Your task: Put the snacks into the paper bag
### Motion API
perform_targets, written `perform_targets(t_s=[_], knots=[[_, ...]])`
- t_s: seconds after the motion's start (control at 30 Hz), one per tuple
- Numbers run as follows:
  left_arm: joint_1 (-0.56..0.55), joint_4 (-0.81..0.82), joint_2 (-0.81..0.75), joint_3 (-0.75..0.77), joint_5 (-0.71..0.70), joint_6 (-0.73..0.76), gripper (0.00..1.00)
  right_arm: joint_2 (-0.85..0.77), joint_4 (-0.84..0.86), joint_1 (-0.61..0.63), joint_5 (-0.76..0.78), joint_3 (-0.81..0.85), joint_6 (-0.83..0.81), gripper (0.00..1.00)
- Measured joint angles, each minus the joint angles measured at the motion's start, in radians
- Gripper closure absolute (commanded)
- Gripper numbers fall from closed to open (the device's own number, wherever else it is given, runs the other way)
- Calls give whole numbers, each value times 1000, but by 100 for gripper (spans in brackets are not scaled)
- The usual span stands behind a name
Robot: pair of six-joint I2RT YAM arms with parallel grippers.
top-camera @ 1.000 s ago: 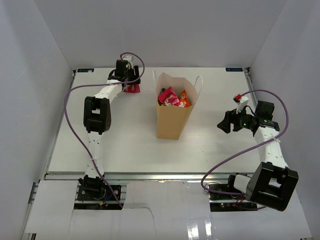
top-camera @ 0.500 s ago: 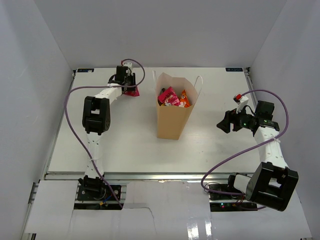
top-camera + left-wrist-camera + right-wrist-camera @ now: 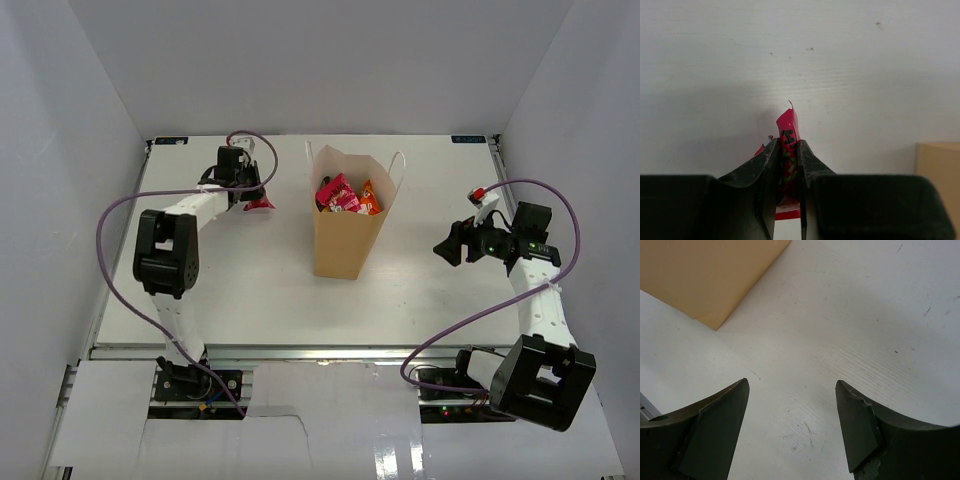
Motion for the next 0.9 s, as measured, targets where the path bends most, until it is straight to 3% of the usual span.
perform_targets(t_s=[0.27, 0.37, 0.47, 0.57, 0.7, 0.9], knots=[[-22, 158, -631, -340, 158, -103, 90, -6, -2, 0, -2, 0, -4, 24], [-99, 231, -846, -364, 199, -115, 90, -5, -3, 0, -3, 0, -6, 24], [-209, 287, -949, -337, 234, -119, 90, 3, -4, 0, -3, 0, -7, 24], [-315, 299, -937, -261, 238, -113, 90, 13, -8, 0, -4, 4, -7, 24], [-423, 296, -805, -136, 209, -72, 88, 19, -12, 0, -5, 16, -8, 24], [-470, 228, -547, 5, 148, -19, 86, 5, -16, 0, -5, 21, -8, 24]])
